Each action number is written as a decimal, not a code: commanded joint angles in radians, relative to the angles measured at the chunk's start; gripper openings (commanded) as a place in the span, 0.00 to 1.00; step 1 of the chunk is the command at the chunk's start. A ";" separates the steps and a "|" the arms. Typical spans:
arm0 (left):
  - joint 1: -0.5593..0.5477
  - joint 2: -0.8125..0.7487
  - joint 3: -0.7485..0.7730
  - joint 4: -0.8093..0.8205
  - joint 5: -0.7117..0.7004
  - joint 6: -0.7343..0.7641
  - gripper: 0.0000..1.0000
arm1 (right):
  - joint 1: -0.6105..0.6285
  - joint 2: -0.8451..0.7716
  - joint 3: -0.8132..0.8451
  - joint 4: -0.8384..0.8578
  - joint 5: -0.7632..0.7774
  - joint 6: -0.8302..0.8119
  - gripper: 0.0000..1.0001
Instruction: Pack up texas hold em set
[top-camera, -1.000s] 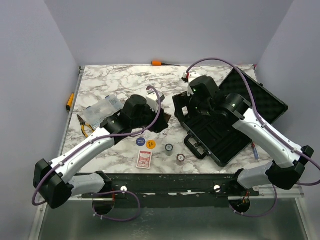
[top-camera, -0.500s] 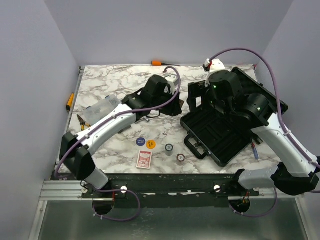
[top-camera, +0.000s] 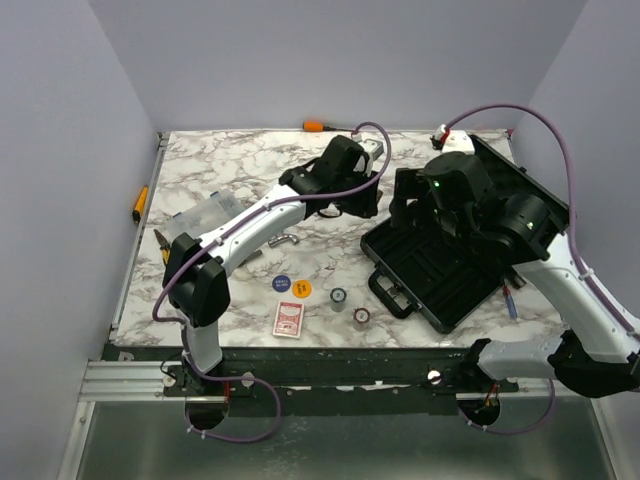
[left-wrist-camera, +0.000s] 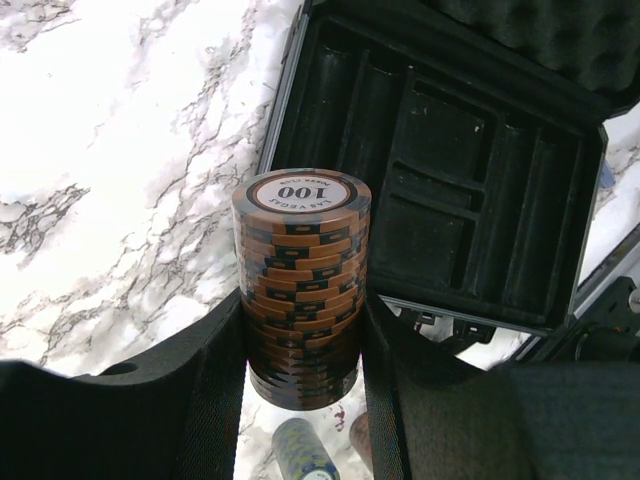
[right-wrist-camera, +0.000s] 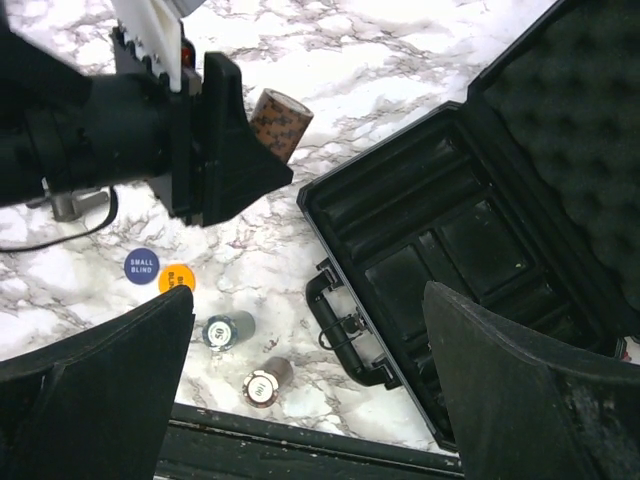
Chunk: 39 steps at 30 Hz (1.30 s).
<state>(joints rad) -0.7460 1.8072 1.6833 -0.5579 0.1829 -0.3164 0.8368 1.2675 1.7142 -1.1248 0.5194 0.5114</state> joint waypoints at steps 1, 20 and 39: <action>-0.006 0.059 0.128 0.002 -0.052 0.020 0.00 | 0.005 -0.100 -0.066 0.042 0.002 -0.006 1.00; -0.016 0.341 0.463 -0.079 -0.082 0.057 0.00 | 0.005 -0.235 -0.199 0.003 0.008 0.118 1.00; -0.050 0.547 0.545 -0.043 0.055 -0.049 0.00 | 0.005 -0.313 -0.252 0.015 0.086 0.204 1.00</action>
<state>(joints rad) -0.7799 2.3417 2.1685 -0.6510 0.1947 -0.3435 0.8368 0.9867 1.4750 -1.1038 0.5575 0.6800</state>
